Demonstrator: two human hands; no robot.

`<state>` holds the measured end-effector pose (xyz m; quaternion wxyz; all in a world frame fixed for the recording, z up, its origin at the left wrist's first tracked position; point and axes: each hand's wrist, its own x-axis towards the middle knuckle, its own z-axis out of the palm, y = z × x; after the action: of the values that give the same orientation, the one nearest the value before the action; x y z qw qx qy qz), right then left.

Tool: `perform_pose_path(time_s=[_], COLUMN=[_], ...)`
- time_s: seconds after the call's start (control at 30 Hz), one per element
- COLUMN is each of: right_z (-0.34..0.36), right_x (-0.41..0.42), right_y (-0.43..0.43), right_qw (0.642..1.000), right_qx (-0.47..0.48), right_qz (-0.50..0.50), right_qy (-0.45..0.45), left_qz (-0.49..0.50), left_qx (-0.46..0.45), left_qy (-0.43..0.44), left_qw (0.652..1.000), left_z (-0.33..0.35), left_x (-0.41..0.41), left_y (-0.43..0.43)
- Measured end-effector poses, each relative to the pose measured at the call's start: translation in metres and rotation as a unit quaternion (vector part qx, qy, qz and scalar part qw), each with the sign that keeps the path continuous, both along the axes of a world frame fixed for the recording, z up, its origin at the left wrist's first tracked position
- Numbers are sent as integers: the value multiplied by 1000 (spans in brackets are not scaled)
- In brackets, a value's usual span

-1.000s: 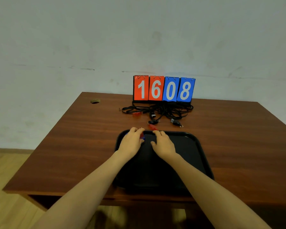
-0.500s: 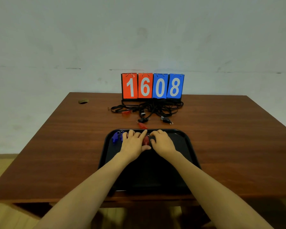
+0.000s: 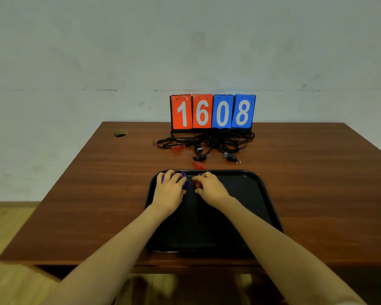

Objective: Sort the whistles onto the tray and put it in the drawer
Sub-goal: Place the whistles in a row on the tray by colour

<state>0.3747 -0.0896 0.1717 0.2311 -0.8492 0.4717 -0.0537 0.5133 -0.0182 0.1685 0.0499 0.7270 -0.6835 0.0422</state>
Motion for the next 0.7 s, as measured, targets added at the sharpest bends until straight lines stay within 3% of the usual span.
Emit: perform_pose_path(time_s=[0.37, 0.7], right_z=[-8, -9], right_x=[2, -2], right_y=[-4, 1], right_qw=[999, 999], right_qx=[-29, -3], right_qz=[22, -18], right_qy=[21, -27], left_qz=[3, 8], left_qx=[-4, 26], left_qy=[19, 34], left_qw=[1000, 999], left_z=[-2, 1], left_x=[2, 0], left_y=[-4, -1])
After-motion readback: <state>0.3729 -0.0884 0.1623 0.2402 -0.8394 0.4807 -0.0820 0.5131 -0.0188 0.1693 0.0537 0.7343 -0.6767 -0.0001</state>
